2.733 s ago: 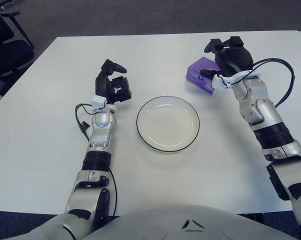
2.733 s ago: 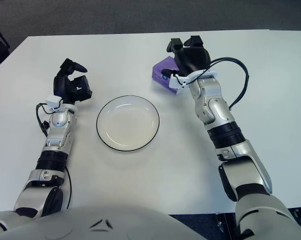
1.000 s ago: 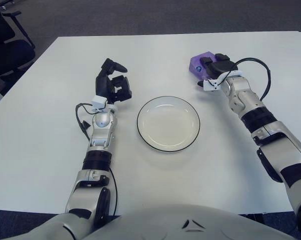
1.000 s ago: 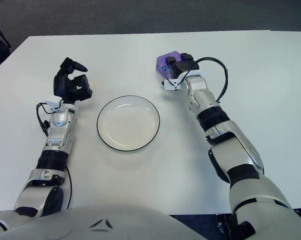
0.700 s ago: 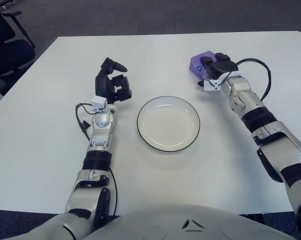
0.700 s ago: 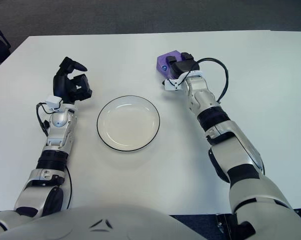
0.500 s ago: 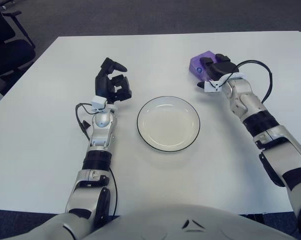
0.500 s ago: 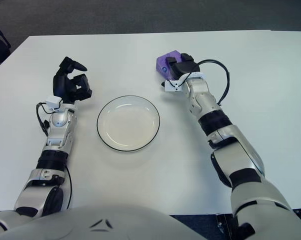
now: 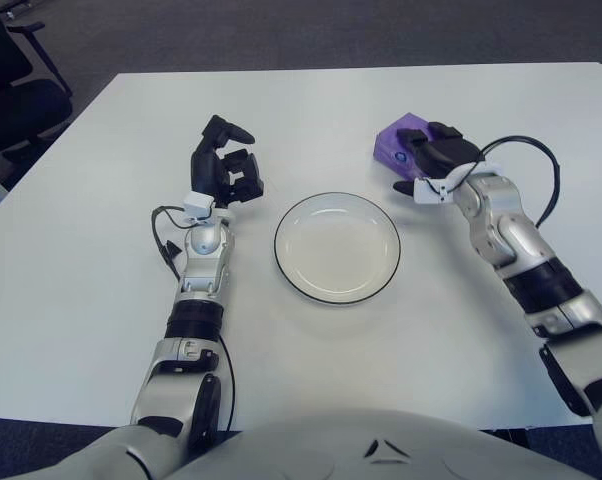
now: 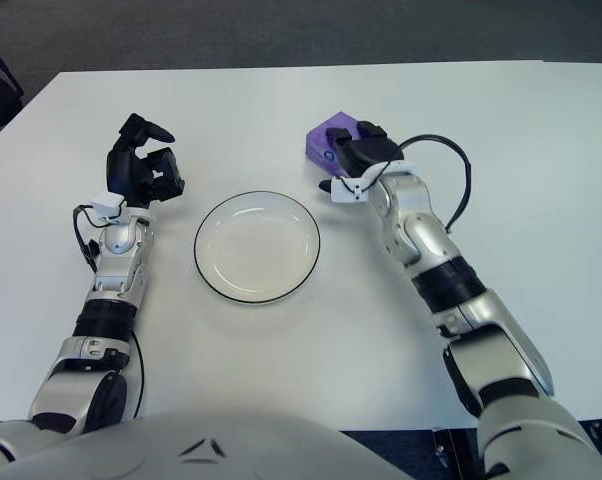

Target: Put the tissue paper into the plate.

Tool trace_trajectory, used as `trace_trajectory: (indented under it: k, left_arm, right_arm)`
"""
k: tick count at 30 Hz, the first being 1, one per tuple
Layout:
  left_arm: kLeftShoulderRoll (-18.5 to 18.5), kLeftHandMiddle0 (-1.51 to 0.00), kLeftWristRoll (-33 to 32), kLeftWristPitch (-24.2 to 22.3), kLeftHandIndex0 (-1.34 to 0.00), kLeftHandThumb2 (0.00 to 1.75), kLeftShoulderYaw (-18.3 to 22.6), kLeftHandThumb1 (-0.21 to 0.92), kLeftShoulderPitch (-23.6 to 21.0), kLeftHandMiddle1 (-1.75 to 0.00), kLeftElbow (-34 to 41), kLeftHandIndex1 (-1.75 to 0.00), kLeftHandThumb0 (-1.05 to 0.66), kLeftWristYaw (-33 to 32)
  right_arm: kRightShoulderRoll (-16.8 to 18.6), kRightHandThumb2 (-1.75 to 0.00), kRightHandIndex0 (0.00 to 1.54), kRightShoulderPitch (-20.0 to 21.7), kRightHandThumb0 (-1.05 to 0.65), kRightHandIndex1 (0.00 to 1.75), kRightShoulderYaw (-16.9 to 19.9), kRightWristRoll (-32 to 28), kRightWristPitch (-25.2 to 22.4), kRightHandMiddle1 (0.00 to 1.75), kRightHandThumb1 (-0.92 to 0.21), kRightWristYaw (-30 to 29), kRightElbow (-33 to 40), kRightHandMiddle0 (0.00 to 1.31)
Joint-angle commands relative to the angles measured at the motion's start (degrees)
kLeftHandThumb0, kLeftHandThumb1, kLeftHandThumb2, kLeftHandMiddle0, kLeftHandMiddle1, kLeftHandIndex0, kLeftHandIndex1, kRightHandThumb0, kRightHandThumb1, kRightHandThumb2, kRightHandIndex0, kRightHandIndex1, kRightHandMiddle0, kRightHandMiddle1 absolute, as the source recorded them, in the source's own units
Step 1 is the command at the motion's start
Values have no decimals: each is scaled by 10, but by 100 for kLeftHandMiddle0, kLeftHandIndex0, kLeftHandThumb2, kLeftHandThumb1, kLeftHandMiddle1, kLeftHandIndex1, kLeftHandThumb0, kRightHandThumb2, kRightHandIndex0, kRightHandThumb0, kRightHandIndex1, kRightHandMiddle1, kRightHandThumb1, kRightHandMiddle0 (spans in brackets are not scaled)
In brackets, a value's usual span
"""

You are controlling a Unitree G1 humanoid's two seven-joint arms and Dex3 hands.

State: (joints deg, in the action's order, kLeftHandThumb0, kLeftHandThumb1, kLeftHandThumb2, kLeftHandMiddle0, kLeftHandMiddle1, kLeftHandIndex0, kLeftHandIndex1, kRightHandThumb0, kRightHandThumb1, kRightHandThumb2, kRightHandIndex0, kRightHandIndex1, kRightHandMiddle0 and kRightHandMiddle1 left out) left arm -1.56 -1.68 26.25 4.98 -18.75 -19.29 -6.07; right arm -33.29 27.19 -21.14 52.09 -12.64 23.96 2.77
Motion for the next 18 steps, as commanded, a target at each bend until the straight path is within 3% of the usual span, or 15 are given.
trace_trajectory:
  k: [1, 9, 18]
  left_arm:
    - [42, -130, 3, 7, -54, 120, -7, 41, 114, -175, -78, -175, -45, -10]
    - [41, -129, 3, 3, -54, 120, -7, 41, 115, -175, -76, -175, -45, -10]
    - [37, -129, 2, 2, -54, 120, -5, 41, 113, -175, -78, -175, -45, -8]
  right_arm:
    - [-29, -94, 0, -44, -98, 0, 35, -15, -6, 21, -92, 30, 69, 0]
    - [-53, -100, 0, -126, -95, 0, 108, -52, 13, 16, -92, 28, 173, 0]
    - [-62, -99, 6, -154, -92, 3, 154, -78, 2, 18, -92, 73, 243, 0]
